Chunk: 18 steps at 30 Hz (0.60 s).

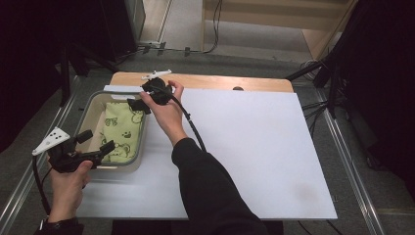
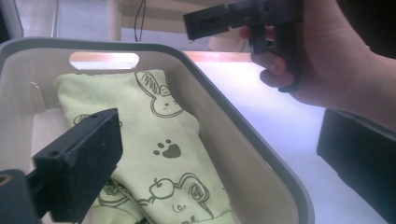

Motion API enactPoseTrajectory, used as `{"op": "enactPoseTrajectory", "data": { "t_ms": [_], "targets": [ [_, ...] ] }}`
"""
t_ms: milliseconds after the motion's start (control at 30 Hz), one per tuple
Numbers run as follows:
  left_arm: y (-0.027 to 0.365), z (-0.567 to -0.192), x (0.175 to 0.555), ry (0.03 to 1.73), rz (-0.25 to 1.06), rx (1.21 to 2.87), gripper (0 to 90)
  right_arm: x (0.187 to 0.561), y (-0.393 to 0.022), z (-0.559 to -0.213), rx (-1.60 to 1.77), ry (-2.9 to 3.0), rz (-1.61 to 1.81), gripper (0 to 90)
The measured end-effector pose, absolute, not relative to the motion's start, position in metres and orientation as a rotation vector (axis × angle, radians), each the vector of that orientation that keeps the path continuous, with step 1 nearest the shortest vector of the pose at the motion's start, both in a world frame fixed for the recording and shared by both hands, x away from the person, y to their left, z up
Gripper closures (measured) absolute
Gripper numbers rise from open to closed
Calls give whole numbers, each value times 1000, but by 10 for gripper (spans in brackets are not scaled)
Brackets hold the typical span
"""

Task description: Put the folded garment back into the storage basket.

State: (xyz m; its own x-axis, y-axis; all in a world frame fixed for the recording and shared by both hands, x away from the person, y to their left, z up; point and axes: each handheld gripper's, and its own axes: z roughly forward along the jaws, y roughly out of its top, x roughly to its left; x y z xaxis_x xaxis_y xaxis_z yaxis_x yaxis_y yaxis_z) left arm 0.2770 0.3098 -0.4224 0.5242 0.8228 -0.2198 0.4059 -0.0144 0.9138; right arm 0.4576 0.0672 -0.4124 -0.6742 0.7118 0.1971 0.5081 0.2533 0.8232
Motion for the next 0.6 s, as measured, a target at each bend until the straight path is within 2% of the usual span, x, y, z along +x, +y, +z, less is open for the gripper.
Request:
{"op": "enactPoseTrajectory", "data": {
  "t_ms": [600],
  "targets": [
    [280,-421,275,1029,450,1633,0,428,1,-412,1174,2239,1427,0]
  ]
}}
